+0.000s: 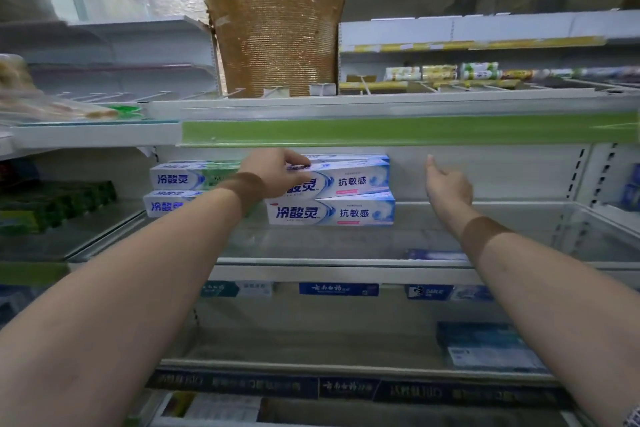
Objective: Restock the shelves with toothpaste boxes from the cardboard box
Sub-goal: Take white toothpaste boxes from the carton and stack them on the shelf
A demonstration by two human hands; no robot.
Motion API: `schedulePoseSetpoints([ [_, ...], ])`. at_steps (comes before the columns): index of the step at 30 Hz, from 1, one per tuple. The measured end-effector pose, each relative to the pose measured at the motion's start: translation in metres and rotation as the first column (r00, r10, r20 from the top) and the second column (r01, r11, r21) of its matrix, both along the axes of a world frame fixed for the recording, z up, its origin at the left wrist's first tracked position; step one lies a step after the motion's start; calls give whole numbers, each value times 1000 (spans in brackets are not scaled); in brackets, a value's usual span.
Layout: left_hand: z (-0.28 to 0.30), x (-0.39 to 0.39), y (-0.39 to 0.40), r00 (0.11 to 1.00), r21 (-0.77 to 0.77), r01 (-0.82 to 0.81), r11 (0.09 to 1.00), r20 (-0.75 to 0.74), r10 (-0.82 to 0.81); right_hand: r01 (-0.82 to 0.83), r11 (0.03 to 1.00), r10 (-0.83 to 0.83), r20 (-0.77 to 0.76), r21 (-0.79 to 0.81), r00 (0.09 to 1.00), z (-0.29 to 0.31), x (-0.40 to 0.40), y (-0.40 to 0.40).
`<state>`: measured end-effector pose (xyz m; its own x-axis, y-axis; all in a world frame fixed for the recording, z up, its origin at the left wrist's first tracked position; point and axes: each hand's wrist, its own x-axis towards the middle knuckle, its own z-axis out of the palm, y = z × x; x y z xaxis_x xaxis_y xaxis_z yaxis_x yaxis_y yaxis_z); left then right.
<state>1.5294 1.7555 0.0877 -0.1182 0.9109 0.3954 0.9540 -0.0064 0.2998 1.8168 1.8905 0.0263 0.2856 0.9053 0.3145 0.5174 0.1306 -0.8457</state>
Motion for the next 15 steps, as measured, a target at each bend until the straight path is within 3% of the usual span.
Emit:
schedulePoseSetpoints([
  [5,-15,7,18,987,107,-97,990,-119,110,-6,1000,6,-40,-19,999,-9,-4,-1],
  [15,-28,2,36,989,151,54,987,129,-74,-41,999,41,-109,-2,993,-6,-13,-16],
])
